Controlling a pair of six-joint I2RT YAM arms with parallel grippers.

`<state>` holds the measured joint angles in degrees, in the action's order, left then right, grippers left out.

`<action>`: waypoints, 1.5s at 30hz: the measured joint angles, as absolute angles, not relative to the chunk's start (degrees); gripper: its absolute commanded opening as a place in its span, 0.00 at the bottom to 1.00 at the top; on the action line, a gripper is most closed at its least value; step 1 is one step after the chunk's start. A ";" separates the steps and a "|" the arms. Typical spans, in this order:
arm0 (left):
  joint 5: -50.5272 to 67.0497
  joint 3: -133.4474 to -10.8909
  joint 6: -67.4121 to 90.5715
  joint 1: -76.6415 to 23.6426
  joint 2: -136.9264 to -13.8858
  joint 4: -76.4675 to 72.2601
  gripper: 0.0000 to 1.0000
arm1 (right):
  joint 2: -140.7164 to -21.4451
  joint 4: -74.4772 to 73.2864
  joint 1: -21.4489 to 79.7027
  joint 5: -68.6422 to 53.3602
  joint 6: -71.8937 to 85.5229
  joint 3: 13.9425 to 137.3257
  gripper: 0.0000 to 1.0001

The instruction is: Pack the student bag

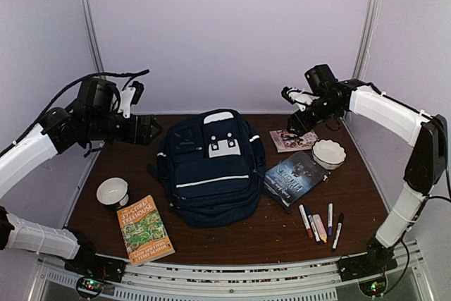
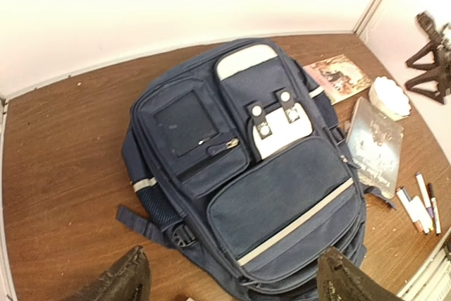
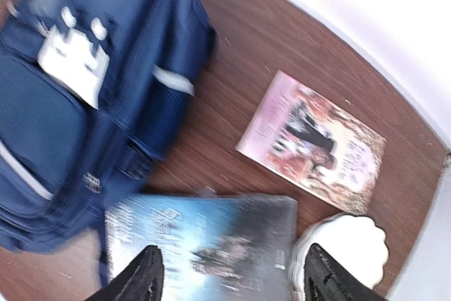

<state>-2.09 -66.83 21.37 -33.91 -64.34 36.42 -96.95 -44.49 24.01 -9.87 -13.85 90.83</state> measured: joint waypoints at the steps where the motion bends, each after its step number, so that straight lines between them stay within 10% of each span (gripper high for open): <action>1: -1.78 -66.72 21.39 -34.00 -64.31 35.55 0.83 | -96.95 -43.99 24.01 -8.19 -15.25 89.41 0.56; 11: 1.15 -63.18 23.24 -34.65 -66.98 28.82 0.83 | -103.22 -37.69 24.36 3.60 -29.56 87.18 0.33; 45: 3.97 -62.26 23.46 -34.94 -78.87 23.53 0.83 | -127.50 -33.10 29.71 16.43 -51.27 98.43 0.32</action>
<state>3.97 -62.26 23.46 -34.94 -78.87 23.53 -127.50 -33.10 29.71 16.43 -51.27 98.43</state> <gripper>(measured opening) 0.832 0.339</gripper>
